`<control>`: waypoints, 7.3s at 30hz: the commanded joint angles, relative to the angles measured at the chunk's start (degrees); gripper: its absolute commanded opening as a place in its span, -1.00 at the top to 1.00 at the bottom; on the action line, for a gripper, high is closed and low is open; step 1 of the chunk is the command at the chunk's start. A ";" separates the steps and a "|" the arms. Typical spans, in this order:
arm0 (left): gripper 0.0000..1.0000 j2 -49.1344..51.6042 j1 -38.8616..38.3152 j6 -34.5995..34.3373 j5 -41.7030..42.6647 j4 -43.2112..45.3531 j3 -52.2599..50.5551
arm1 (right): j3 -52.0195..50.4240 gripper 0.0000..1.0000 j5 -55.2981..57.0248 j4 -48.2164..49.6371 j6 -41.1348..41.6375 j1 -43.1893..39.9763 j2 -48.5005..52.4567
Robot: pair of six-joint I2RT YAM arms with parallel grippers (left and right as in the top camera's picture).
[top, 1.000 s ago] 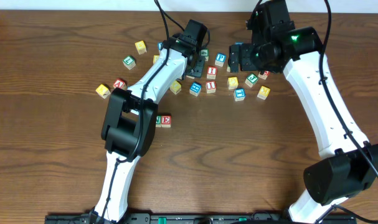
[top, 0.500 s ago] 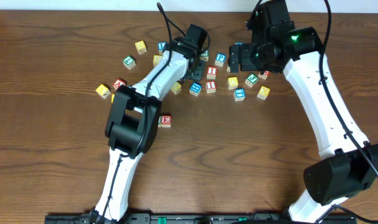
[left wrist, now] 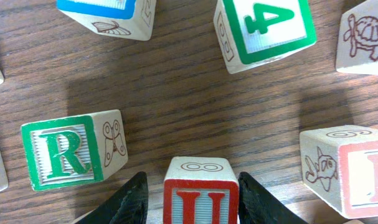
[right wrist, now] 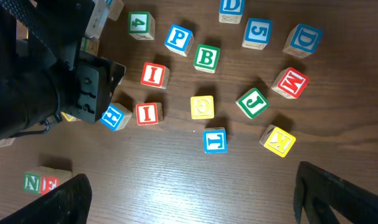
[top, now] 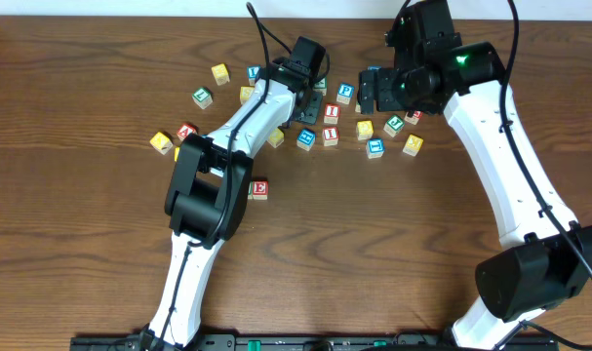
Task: Spell out NEURIPS
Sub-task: 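Lower the open left gripper around the red U block, then close the left gripper on the red U block, then lift the U block and carry it toward the right of the E block, then lower the U block onto the table right of the E block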
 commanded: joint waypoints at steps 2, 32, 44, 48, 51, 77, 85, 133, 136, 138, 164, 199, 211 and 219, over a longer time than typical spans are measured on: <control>0.11 0.70 -0.66 0.17 -0.74 0.24 1.25 | 0.96 -0.98 0.28 -0.04 -0.83 0.59 -0.74; 0.42 -17.77 -0.61 -2.62 -3.76 -12.81 1.03 | 0.96 -0.98 0.31 1.55 -0.83 0.59 -0.72; 0.49 -24.44 -0.76 -15.21 -1.79 -32.24 -0.63 | 0.96 -0.98 2.91 2.05 -0.83 0.59 -0.72; 0.49 -24.44 -1.60 -15.67 -1.57 -31.82 -3.93 | 0.96 -0.98 2.91 2.36 -0.81 0.59 -0.72; 0.49 -24.44 -2.43 -17.18 -1.57 -30.80 -6.78 | 0.96 -0.99 2.91 2.49 -0.83 0.59 -0.72; 0.49 -24.44 -9.16 -24.22 -1.81 -10.58 -35.54 | 0.96 -0.99 5.22 2.54 -0.81 0.59 -0.72; 0.48 -24.44 -9.16 -24.13 -1.84 -8.94 -35.65 | 0.96 -0.98 5.22 2.54 -0.81 0.59 -0.72; 0.24 -32.70 -9.18 -16.92 -2.23 -4.66 -34.49 | 0.96 -0.99 5.22 2.54 -0.81 0.59 -0.72; 0.24 -34.58 -9.25 -16.35 -1.81 -5.11 -34.51 | 0.96 -0.98 5.22 2.54 -0.81 0.59 -0.72; 0.25 -34.62 -9.75 -15.61 -0.44 -5.81 -34.56 | 0.96 -0.99 5.22 2.54 -0.81 0.59 -0.72; 0.38 -28.30 -12.68 -21.18 1.22 -3.13 -39.93 | 0.96 -0.99 5.22 2.54 -0.81 0.59 -0.72; 0.38 -26.77 -9.16 -22.18 2.47 -2.32 -39.93 | 0.96 -0.98 5.22 2.54 -0.81 0.59 -0.72; 0.39 -26.77 -9.14 -22.25 2.43 -2.34 -39.93 | 0.96 -0.98 5.22 2.54 -0.81 0.59 -0.72; 0.38 -26.77 -8.83 -22.73 2.45 -2.43 -39.93 | 0.96 -0.98 5.22 2.54 -0.81 0.59 -0.72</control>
